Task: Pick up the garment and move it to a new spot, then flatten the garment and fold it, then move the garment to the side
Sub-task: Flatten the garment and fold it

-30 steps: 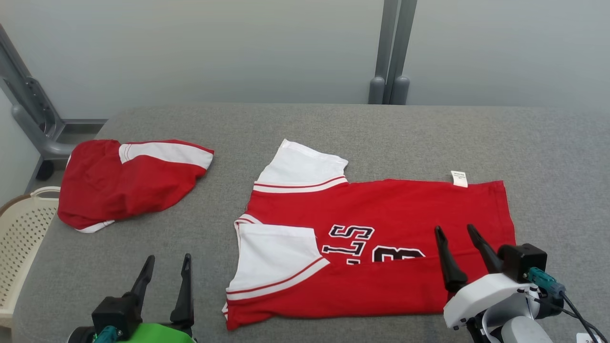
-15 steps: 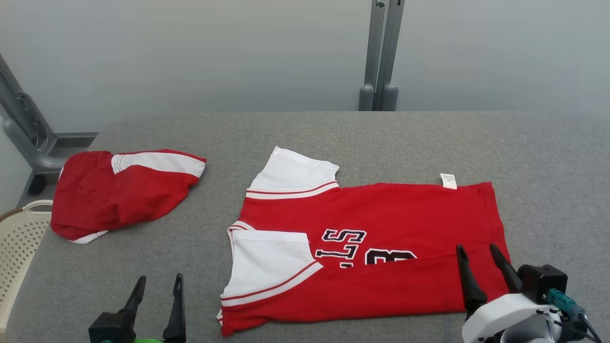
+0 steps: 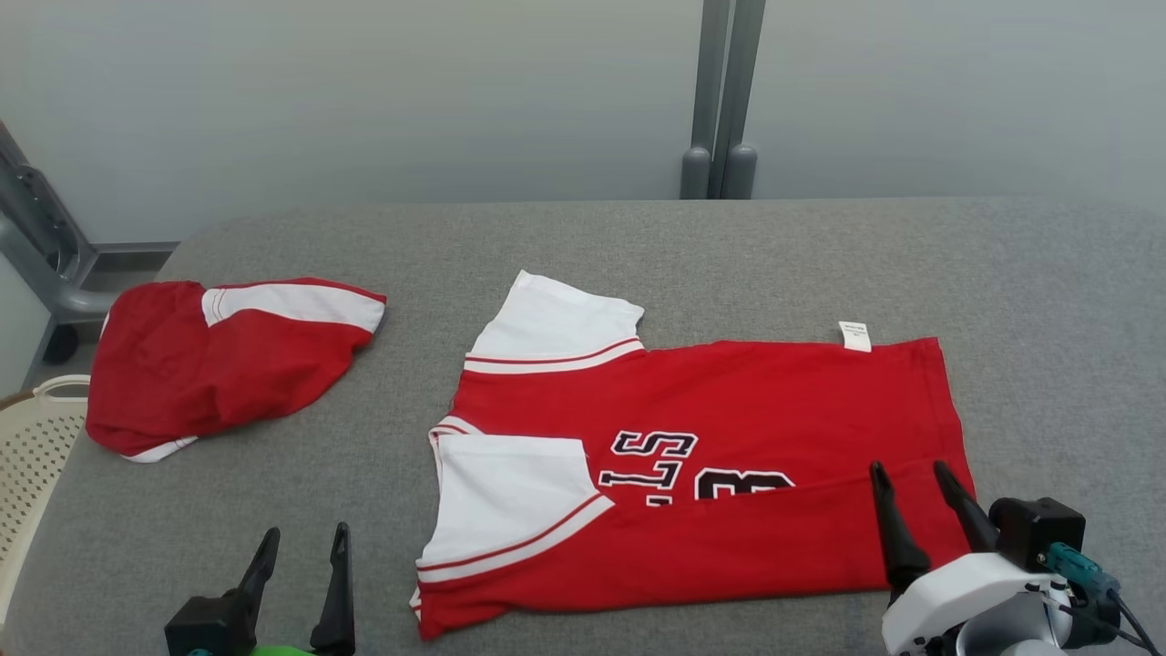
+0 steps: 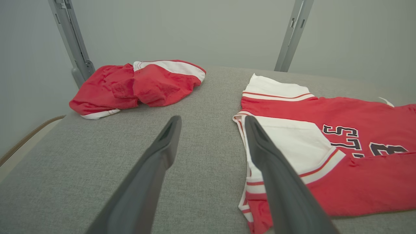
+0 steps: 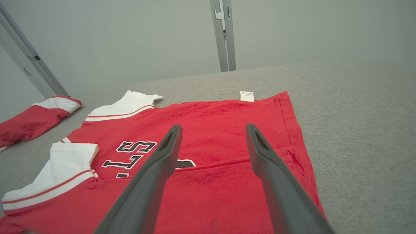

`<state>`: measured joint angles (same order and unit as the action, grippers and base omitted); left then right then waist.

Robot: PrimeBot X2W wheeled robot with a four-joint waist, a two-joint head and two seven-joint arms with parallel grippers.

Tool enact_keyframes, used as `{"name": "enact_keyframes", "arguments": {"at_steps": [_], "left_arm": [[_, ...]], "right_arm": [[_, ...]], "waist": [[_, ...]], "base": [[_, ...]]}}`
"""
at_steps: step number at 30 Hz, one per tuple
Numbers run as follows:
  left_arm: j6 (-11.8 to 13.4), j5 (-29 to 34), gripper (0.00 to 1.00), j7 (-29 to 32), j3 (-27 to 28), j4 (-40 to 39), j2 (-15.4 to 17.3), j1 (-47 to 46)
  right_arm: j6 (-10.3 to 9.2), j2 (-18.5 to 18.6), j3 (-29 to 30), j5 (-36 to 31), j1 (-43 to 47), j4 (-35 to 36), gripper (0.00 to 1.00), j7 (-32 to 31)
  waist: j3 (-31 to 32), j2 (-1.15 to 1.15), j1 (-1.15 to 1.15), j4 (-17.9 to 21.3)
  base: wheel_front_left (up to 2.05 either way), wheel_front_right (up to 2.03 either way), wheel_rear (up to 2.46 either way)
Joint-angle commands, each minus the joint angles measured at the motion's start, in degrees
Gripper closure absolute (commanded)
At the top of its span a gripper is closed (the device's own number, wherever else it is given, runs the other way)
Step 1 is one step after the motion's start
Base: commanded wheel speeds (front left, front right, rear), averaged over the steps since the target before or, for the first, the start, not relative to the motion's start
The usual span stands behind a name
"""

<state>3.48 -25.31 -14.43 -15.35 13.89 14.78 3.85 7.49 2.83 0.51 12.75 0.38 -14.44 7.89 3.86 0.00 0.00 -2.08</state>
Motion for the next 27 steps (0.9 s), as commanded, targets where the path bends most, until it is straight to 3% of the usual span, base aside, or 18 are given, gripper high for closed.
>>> {"name": "enact_keyframes", "arguments": {"at_steps": [1, 5, 10, 18, 27], "left_arm": [[-0.1, -0.2, 0.00, 0.0, 0.0, 0.1, 0.1, -0.7], [0.3, -0.6, 0.00, 1.3, 0.0, 0.5, 0.0, -2.3], [-2.0, 0.4, 0.00, 5.1, -2.0, 2.9, 1.6, -7.5], [-5.9, 0.6, 0.00, 14.8, -4.6, 7.3, 2.1, -23.6], [-8.1, 2.4, 0.00, 24.5, -6.5, 16.6, 3.5, -42.5]], "right_arm": [[0.00, 0.1, 0.1, 0.0, -0.7, 0.4, 0.00, -0.2], [0.00, 0.1, -0.7, -1.7, -2.1, 1.0, 0.00, -1.4], [0.00, 2.0, -2.8, -3.9, -6.7, 1.9, 0.00, -6.2], [-0.01, 10.7, -9.6, 1.0, -21.1, 1.9, 0.00, -24.6], [-0.03, 16.8, -14.4, 5.2, -37.2, -3.1, 0.00, -35.8]], "waist": [[-0.2, 0.00, 0.00, 0.0], [-1.1, 0.00, 0.00, 0.2], [-3.5, 0.00, 0.00, 1.3], [-12.9, 0.00, 0.00, 4.5], [-22.2, 0.00, 0.00, 9.3]], "base": [[0.00, 0.00, 0.00], [0.00, 0.00, 0.00], [0.00, 0.00, 0.00], [0.00, 0.00, 0.00], [0.00, 0.00, 0.00]]}}
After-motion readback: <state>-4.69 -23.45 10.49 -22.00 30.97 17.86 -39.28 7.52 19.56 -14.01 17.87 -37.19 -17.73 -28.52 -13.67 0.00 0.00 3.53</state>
